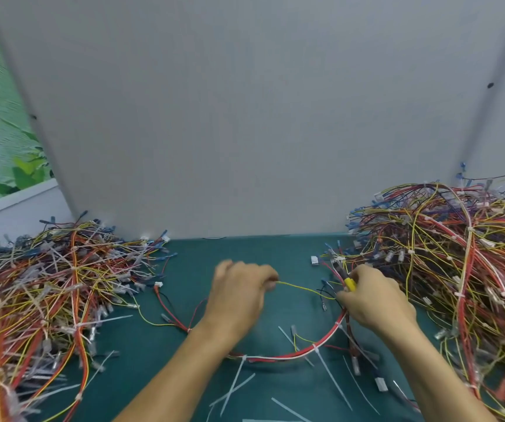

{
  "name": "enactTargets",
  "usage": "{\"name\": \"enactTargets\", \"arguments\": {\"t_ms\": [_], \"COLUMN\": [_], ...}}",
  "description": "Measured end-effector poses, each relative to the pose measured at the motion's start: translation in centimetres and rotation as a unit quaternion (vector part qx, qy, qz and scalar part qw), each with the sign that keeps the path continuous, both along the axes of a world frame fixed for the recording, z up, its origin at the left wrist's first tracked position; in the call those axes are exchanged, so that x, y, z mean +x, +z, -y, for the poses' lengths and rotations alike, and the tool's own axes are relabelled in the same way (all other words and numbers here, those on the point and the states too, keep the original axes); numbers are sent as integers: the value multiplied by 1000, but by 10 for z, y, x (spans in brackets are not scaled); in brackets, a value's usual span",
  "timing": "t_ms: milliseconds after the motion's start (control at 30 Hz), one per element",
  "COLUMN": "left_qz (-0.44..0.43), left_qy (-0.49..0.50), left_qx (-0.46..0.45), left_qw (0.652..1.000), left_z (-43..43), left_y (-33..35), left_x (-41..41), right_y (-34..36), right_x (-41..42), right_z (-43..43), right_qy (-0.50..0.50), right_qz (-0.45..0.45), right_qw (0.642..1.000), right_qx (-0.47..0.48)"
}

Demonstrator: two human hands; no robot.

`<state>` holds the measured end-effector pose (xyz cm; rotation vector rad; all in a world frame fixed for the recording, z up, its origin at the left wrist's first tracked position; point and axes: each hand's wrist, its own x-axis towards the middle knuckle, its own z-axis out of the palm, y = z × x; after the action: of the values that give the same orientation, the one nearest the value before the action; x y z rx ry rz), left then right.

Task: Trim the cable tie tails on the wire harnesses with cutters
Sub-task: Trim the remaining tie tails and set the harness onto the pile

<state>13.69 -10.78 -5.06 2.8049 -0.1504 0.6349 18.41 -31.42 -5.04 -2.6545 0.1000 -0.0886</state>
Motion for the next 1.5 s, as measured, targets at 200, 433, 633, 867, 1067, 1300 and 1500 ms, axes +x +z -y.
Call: {"name": "enactTargets", "arguments": {"t_ms": [200, 433, 633, 867, 1067, 1300, 1500], "left_qz": [151, -126, 17, -198, -177, -41, 24], "left_qy": [46, 5, 163, 378, 405, 238, 141], "left_qx": [170, 169, -103, -82, -134, -518, -647], "left_qw": [973, 977, 981, 901, 887, 820, 749], "left_z": [-17, -25, -75, -101, -84, -98, -110], "left_y": [12, -34, 8, -8, -28, -30, -25], "left_x": [38, 42, -3, -53, -50, -47, -46], "right_y": [5, -13, -21, -20, -22, -21, -9], "right_x": [-11, -24, -24, -18, -19, -15, -5], "right_z": [-18, -35, -35, -28, -29, -27, -16], "right_qy": [56, 135, 122, 84, 86, 83, 129], "right_qz": [18, -8, -16, -21, -10, -39, -153], "right_qw": [997, 977, 977, 982, 982, 983, 980], "right_qx": [-56, -165, -174, -166, -168, -159, 4]}}
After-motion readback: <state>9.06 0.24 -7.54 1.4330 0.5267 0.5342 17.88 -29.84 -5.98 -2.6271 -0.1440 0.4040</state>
